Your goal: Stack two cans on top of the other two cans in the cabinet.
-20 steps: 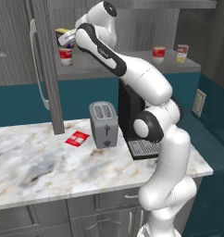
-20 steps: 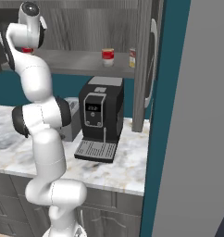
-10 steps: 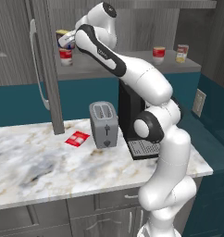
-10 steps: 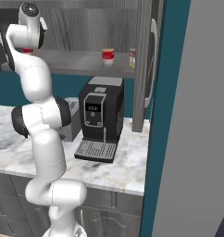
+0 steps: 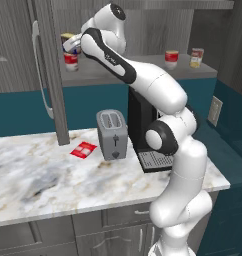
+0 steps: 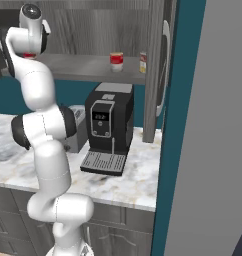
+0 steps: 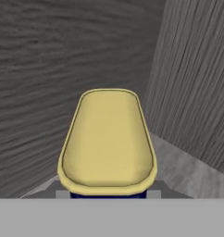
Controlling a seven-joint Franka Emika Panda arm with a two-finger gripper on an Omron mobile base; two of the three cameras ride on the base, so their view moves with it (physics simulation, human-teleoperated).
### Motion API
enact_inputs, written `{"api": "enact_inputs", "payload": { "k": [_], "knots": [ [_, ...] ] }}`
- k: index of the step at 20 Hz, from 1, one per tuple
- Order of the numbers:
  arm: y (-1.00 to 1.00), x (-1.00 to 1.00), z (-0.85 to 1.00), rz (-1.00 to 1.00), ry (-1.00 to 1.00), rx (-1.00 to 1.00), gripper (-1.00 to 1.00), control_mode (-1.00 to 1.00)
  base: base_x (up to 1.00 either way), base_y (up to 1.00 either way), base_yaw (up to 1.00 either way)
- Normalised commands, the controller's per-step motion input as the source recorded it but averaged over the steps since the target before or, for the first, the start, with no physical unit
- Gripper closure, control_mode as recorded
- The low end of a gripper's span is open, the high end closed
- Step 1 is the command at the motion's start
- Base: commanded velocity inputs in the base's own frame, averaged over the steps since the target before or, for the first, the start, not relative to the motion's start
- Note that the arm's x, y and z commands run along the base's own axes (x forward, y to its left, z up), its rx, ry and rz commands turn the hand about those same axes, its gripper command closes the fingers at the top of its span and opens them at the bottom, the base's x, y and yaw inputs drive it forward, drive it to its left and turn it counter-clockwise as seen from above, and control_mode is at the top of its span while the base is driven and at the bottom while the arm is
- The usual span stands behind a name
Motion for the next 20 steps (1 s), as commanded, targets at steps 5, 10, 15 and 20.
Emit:
{"api": "enact_inputs", "payload": {
  "k": [5, 10, 15, 20],
  "knots": [
    [0.01, 0.0, -0.01, 0.0, 0.0, 0.0, -1.0, -1.0, 0.0, 0.0, 0.0],
    [0.0, 0.0, 0.0, 0.0, 0.0, 0.01, -1.0, -1.0, 0.0, 0.0, 0.0],
    [0.0, -0.01, 0.0, 0.0, 0.0, 0.01, -1.0, -1.0, 0.0, 0.0, 0.0],
    [-0.02, -0.08, 0.0, -0.01, 0.0, 0.02, -1.0, -1.0, 0.0, 0.0, 0.0]
  ]
}}
